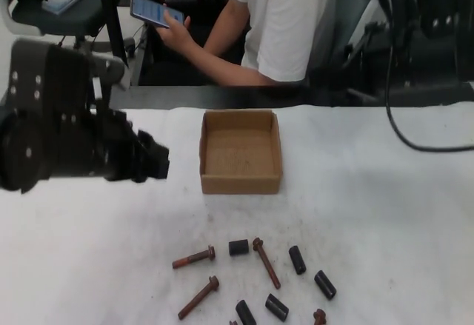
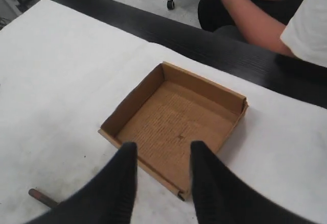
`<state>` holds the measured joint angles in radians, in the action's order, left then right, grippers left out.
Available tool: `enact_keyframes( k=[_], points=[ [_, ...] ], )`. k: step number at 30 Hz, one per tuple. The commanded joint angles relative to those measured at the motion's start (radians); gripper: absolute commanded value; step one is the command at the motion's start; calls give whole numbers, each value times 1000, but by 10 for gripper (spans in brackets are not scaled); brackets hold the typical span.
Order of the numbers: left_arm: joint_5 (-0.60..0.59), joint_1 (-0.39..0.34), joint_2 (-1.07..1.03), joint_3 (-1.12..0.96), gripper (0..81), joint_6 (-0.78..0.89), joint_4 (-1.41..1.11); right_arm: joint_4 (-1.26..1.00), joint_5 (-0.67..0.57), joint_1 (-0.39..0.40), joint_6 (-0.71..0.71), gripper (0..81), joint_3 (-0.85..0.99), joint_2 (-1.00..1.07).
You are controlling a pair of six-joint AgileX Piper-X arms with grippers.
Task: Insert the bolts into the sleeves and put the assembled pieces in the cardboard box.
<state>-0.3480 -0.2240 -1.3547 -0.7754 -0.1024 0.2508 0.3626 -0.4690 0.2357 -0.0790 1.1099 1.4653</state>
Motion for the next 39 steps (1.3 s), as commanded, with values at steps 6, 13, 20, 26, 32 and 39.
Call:
enact_keyframes(
  k=[6, 13, 20, 26, 32, 39],
  points=[
    [-25, -17, -92, -15, 401, 0, 214, 283, 105, 7, -213, 300, 5, 18],
    [-115, -80, -116, -23, 401, -67, 225, 285, -17, 71, -213, 300, -15, 32],
    [-167, -137, -116, -44, 401, -153, 241, 294, -27, 173, -211, 300, -15, 88],
    [-194, -137, -116, -44, 401, -331, 418, 315, -32, 180, -211, 300, -13, 104],
    [-163, -137, -122, -44, 379, -466, 411, 323, -46, 146, -209, 300, -6, 101],
    [-151, -143, -222, -44, 312, -472, 325, 359, -77, 135, -209, 300, -6, 97]
  ],
)
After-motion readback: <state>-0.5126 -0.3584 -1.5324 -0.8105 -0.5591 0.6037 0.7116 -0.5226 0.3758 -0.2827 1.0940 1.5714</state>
